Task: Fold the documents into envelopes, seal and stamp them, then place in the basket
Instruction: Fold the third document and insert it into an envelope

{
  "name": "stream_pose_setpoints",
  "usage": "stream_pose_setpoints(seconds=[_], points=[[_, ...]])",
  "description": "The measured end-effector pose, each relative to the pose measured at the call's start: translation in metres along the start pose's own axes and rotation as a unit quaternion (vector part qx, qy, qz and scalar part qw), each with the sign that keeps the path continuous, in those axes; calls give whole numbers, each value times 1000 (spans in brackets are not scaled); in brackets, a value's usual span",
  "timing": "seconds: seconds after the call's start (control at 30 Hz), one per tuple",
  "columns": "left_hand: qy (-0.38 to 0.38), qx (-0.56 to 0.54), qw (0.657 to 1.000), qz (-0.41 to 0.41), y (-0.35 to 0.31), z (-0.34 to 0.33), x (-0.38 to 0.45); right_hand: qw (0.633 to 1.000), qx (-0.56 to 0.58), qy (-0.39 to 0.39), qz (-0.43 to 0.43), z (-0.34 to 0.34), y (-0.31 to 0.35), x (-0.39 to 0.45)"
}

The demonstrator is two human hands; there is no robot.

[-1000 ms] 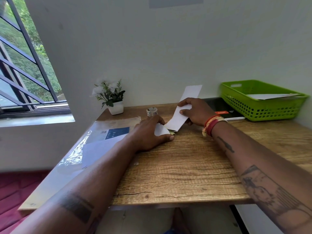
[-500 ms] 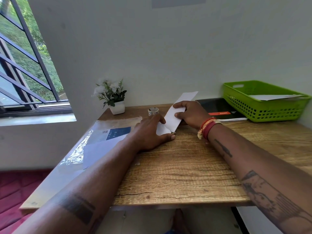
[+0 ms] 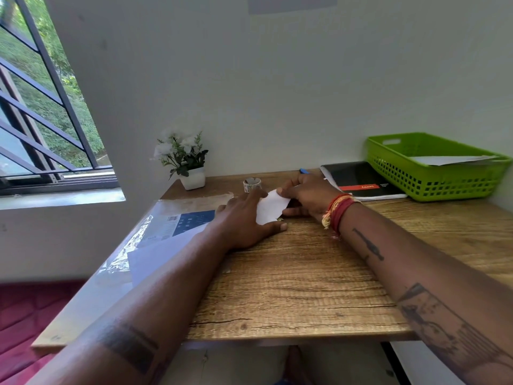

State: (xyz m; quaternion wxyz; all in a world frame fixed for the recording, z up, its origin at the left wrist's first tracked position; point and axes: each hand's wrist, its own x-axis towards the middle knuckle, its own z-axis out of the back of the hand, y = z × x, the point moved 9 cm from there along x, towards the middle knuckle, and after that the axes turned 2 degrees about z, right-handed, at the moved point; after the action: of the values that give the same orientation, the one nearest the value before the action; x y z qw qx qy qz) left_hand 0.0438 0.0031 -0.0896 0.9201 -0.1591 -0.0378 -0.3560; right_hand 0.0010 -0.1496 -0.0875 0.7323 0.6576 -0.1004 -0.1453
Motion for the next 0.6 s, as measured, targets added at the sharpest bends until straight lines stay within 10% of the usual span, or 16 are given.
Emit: stream_pose_setpoints(seconds=[0.4, 0.6], points=[[1, -37, 999, 4, 3, 1, 3, 993, -97, 62, -34, -6, -3, -6], [2, -41, 999, 5, 2, 0, 5, 990, -96, -106, -20, 38, 0, 0]])
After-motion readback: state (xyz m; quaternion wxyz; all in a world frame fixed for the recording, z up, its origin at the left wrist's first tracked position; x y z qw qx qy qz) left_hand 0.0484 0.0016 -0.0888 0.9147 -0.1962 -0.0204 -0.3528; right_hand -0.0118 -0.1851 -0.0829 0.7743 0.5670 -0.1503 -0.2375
